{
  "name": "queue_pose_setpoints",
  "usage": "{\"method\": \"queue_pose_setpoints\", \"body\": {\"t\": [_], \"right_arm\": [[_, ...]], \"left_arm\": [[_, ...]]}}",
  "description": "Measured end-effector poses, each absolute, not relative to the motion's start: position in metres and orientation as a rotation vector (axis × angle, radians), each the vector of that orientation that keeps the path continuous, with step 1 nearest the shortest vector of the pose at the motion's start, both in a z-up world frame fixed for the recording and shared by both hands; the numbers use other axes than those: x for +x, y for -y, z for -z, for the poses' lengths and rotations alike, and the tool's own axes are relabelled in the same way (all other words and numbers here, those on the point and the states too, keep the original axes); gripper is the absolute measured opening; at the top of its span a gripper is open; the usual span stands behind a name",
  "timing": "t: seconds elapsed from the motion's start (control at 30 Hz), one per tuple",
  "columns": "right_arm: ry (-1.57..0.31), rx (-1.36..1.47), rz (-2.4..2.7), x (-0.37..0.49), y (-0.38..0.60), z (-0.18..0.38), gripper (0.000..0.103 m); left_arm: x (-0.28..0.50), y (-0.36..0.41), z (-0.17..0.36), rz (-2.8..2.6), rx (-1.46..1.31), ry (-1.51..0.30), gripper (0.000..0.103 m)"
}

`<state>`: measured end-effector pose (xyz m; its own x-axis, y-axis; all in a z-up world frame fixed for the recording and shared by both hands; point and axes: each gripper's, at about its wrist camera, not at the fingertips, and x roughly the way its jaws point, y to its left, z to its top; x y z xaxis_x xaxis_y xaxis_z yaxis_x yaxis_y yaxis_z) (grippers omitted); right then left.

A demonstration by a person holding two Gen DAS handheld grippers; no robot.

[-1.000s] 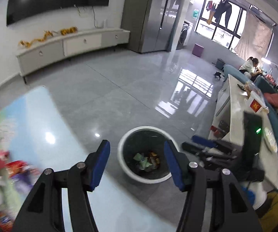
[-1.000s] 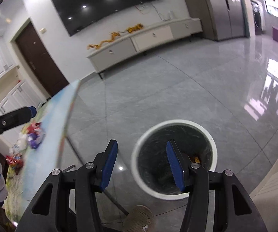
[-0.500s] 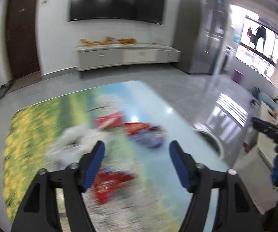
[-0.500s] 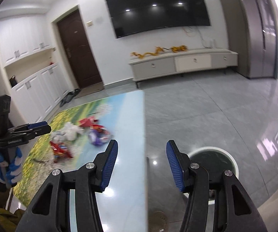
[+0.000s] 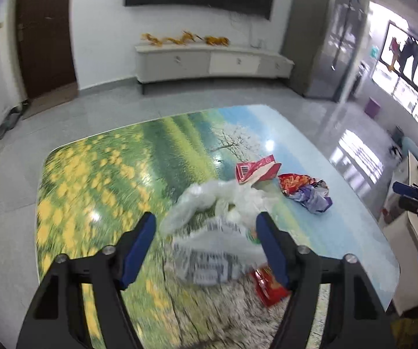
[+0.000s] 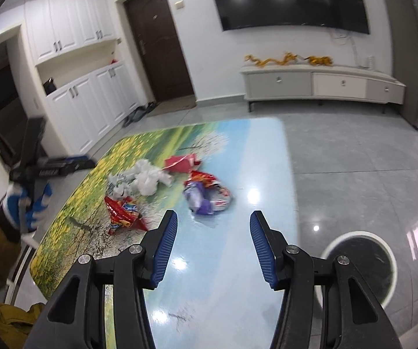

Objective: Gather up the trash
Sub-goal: 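Return to the table and grasp bubble wrap with the left tool while the right grasps a purple bag, then lift the bubble wrap with the left tool while the right tool holds the purple bag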

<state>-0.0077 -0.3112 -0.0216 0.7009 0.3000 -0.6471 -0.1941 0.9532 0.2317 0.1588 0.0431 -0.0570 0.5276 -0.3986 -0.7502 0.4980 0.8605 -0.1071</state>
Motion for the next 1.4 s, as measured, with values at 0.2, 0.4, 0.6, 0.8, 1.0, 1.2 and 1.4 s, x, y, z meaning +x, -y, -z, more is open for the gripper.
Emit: {"method": "queue_pose_setpoints", "body": {"t": [0.2, 0.4, 0.6, 0.8, 1.0, 1.2, 1.4], "right_arm": [[-0.815, 0.112, -0.347, 0.042, 0.286, 0.044, 0.052], [-0.886, 0.071, -0.407, 0.086, 0.260, 0.069, 0.052], [-0.955, 0.038, -0.425, 0.114, 0.241, 0.095, 0.043], [-0.960, 0.050, -0.455, 0.113, 0.236, 0.096, 0.025], [-0.920, 0.063, -0.493, 0.089, 0.231, 0.080, 0.024], [-0.867, 0.073, -0.504, 0.054, 0.229, 0.057, 0.022], [-0.839, 0.076, -0.499, 0.020, 0.230, 0.044, 0.021]], "left_arm": [[0.217, -0.015, 0.082, 0.625, 0.214, -0.986, 0.065], [0.237, 0.005, 0.111, 0.682, 0.296, -1.050, 0.065], [0.243, 0.010, 0.135, 0.689, 0.316, -1.092, 0.051], [0.242, 0.005, 0.137, 0.678, 0.287, -1.074, 0.028], [0.229, -0.015, 0.113, 0.637, 0.224, -0.991, 0.025], [0.208, -0.045, 0.071, 0.594, 0.143, -0.892, 0.024], [0.180, -0.059, 0.049, 0.591, 0.102, -0.859, 0.024]]}}
